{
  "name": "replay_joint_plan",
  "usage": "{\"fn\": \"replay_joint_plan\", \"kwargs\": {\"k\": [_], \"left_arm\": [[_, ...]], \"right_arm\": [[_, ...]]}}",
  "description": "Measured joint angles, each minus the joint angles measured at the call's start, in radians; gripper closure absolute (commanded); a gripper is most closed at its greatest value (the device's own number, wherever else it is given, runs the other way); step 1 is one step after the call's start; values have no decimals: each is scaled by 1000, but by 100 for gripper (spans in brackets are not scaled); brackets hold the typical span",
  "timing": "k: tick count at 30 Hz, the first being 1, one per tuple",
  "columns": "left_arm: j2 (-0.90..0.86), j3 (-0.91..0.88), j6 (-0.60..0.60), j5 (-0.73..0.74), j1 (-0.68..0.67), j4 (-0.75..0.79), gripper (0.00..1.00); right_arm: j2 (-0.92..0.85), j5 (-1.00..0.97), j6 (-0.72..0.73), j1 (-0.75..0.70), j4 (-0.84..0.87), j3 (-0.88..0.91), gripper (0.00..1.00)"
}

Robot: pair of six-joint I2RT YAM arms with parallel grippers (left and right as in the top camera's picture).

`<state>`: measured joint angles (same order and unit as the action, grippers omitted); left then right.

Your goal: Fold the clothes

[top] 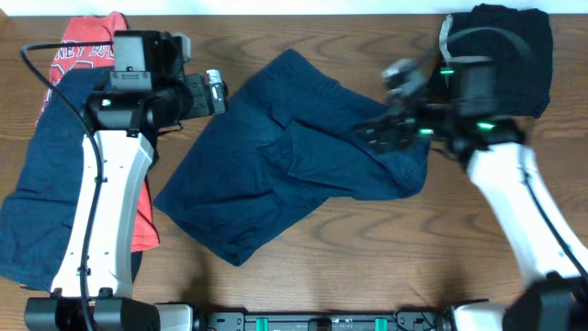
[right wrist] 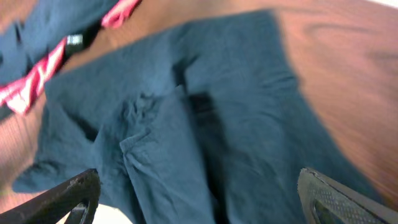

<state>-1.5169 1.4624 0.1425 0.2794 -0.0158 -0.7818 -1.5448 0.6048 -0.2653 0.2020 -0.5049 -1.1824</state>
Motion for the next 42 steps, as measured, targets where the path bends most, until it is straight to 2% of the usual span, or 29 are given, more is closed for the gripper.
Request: {"fn": "replay_joint_plan", "kwargs": {"k": [2,4,14,22,30,33,35,39,42], "left_arm": [[0,-11,0,5,5,0,2],[-1,-22,0,7,5,-1,2],[-36,-28,0,10,5,0,2],[-68,-28,0,10,5,0,2],[-69,-28,0,2,5,0,2],[-69,-28,0,2,5,2,2],[-69,-28,0,2,5,3,2],[-69,-28,0,2,5,4,2],[-69,-28,0,2,5,4,2]], "right_arm": [[-51,-39,-5,74,33,0,9],[-93,-84,1,145,67,0,12],[-214,-359,85,411,196,0,15],[-299,-495,100,454,180,0,25],[-353,-535,101,454,180,0,27],[-367,-537,100,454,172,0,39],[-367,-534,101,454,151,-3,56],[-367,-528,114,454,6,-64,99],[-367,-526,137,454,-139,-161,99]]}}
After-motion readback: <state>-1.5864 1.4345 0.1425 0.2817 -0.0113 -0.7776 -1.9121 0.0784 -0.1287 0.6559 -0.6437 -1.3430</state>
